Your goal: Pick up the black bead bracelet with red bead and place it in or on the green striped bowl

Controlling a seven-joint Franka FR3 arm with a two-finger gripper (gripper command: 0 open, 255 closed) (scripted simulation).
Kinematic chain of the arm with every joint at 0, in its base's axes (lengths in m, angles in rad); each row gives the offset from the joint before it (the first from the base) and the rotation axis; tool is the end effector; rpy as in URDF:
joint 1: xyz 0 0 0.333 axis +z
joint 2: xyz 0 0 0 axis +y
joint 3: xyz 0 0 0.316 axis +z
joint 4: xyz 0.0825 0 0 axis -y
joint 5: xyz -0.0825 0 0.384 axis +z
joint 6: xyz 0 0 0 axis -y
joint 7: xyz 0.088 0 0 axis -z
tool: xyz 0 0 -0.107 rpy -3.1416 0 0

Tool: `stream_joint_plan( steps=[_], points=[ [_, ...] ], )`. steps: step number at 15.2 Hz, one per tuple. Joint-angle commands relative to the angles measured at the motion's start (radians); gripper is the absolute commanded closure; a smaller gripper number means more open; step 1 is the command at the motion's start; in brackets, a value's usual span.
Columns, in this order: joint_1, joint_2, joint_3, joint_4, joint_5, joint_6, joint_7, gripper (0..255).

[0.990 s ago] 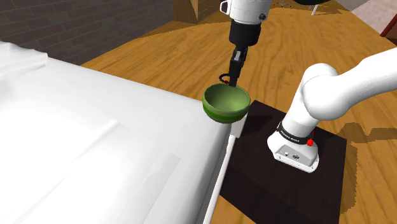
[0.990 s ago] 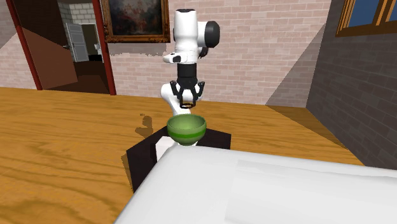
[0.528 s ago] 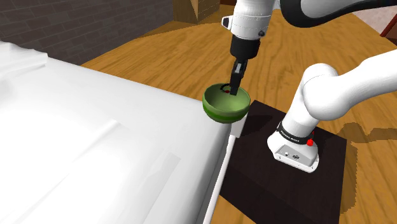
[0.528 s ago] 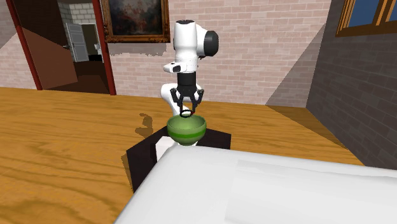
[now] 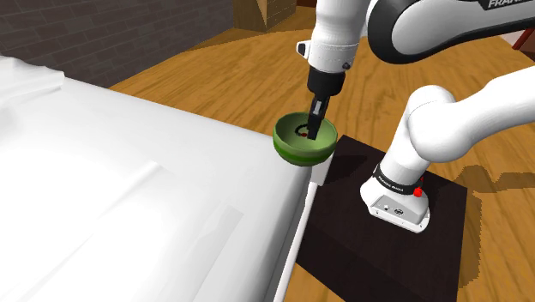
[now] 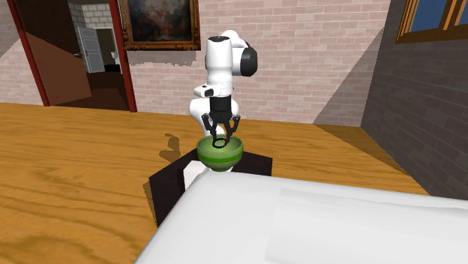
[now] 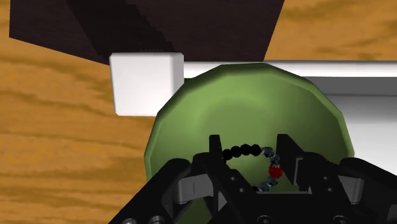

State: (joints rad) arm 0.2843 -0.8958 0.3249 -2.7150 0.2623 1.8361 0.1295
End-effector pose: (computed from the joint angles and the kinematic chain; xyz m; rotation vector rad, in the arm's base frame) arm 0.2314 0.1855 0.4605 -3.1074 -0.4567 0.0013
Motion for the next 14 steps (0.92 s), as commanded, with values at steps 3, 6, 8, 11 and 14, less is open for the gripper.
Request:
stream_joint_plan(
  steps=[3, 6, 8, 11, 14],
  points=[
    [0.001, -0.002, 0.000, -0.005, 0.001, 0.003, 0.000, 255],
    [0.001, -0.002, 0.000, -0.004, 0.001, 0.003, 0.000, 255],
    [0.001, -0.002, 0.000, -0.004, 0.001, 0.003, 0.000, 0],
    [0.001, -0.002, 0.000, -0.004, 0.001, 0.003, 0.000, 0],
    [-0.006, -0.007, -0.016, 0.059, -0.015, -0.065, 0.002, 0]
  ],
)
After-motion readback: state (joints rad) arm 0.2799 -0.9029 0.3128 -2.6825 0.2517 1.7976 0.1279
